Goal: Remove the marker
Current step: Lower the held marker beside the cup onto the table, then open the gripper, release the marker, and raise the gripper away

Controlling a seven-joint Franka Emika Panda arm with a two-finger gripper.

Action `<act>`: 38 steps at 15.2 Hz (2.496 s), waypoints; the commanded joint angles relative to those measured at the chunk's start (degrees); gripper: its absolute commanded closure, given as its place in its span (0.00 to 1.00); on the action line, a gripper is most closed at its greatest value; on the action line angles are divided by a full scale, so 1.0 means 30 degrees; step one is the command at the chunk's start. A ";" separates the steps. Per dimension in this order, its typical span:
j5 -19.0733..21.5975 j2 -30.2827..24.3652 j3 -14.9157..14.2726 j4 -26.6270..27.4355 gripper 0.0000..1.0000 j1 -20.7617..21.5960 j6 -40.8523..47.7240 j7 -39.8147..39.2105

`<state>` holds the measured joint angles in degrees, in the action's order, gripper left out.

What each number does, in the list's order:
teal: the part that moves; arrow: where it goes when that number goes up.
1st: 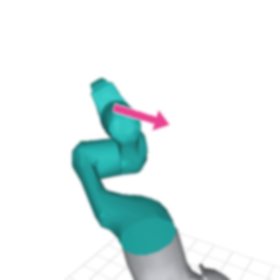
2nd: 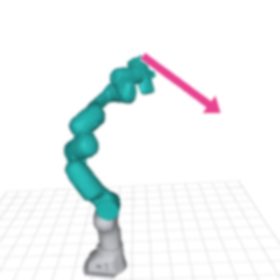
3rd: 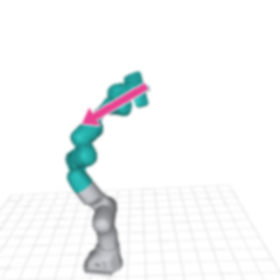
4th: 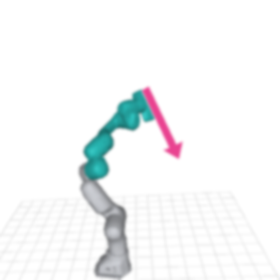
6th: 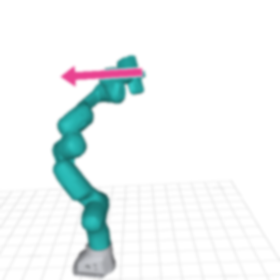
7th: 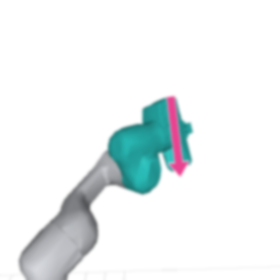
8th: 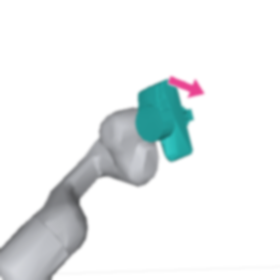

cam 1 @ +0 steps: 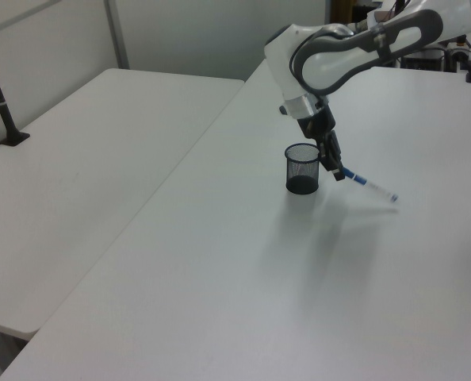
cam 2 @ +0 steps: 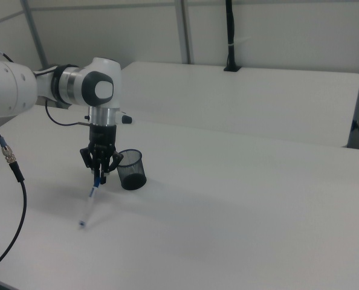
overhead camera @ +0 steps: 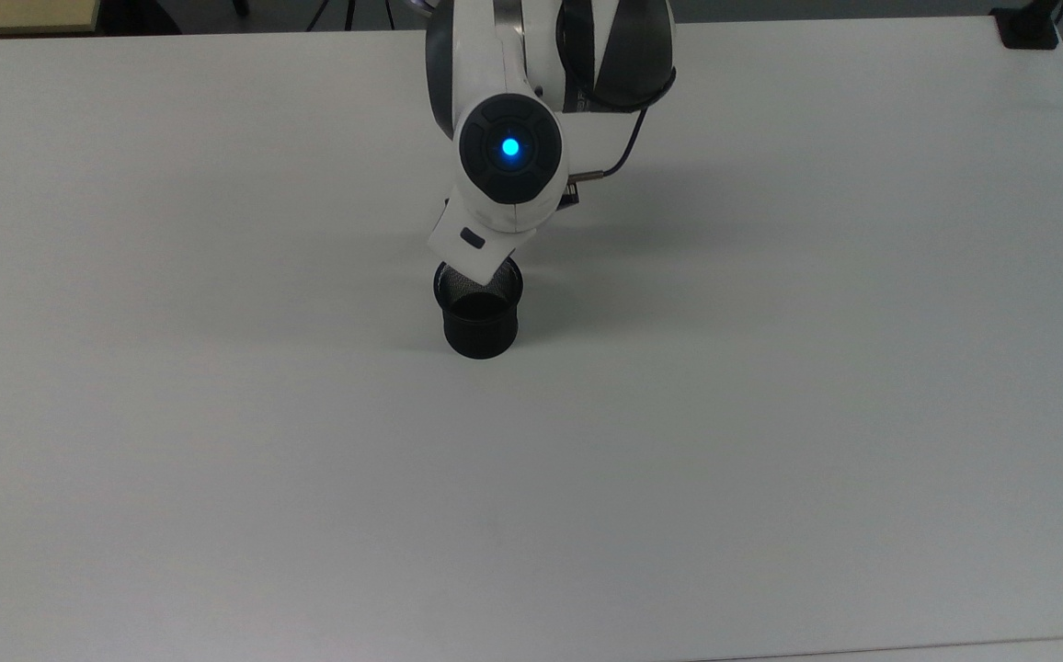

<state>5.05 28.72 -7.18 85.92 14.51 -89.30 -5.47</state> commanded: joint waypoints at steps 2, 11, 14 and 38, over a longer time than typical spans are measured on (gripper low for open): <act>-0.0336 0.0533 -0.0183 0.0335 0.79 0.0467 -0.1813 0.1207; -0.0337 0.0244 -0.0271 0.0101 0.03 0.0438 -0.2167 0.1941; -0.0569 -0.1188 -0.0446 0.0043 0.00 0.0204 -0.2138 0.1795; -0.0131 -0.6672 -0.0505 -0.0661 0.00 -0.3517 0.0325 0.3370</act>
<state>3.59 10.45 -8.62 82.37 4.01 -86.32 -0.21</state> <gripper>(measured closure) 0.000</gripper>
